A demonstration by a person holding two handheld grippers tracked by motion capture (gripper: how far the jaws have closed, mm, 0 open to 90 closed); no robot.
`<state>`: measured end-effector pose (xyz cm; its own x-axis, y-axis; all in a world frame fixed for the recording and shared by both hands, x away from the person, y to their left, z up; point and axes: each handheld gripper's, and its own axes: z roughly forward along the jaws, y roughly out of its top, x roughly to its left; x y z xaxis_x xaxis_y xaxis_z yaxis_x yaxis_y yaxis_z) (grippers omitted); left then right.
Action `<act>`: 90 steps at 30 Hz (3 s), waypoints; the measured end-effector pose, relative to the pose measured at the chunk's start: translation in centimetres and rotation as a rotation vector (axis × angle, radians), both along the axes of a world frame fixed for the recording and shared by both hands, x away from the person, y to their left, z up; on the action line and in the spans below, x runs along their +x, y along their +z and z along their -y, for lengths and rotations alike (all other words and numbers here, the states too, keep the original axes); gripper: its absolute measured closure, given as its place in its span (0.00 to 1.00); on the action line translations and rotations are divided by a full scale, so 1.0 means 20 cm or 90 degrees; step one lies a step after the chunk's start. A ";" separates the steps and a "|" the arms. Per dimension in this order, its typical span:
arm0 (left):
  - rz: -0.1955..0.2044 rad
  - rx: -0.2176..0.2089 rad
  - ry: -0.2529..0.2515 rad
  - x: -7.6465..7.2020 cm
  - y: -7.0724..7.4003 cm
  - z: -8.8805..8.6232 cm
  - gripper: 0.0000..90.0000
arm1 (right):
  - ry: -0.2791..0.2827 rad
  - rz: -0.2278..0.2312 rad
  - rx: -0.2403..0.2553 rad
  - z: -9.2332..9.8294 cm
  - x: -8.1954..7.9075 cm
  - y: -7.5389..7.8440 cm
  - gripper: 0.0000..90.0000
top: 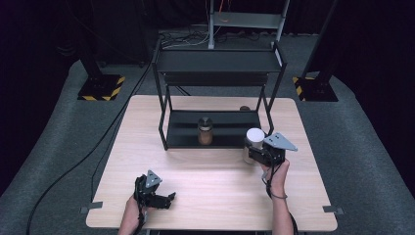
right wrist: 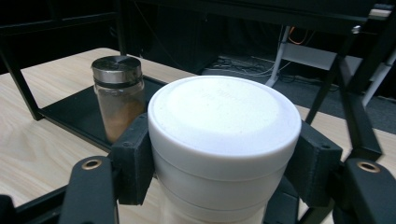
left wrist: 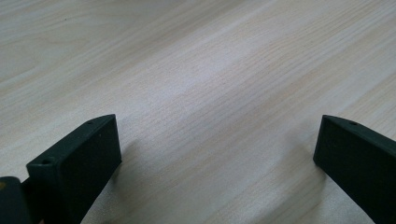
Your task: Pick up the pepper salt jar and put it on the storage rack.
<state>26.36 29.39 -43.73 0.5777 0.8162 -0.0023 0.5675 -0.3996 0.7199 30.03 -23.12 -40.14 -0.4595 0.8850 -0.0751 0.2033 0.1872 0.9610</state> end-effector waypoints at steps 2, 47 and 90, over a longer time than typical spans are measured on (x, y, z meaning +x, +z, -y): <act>0.000 0.000 0.000 0.00 0.00 0.00 0.00 | 0.001 -0.002 -0.005 -0.01 0.02 0.00 0.37; 0.000 0.000 0.000 0.00 0.00 0.00 0.00 | 0.019 -0.013 0.003 -0.15 0.26 0.03 0.37; 0.002 0.003 -0.002 0.00 0.00 0.00 0.00 | 0.039 -0.024 0.013 -0.35 0.43 0.03 0.37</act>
<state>26.32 29.36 -43.71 0.5805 0.8143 0.0040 0.5637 -0.4054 0.7197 38.60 -16.11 -39.56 -0.5156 0.8560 -0.0391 0.2285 0.1813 0.9565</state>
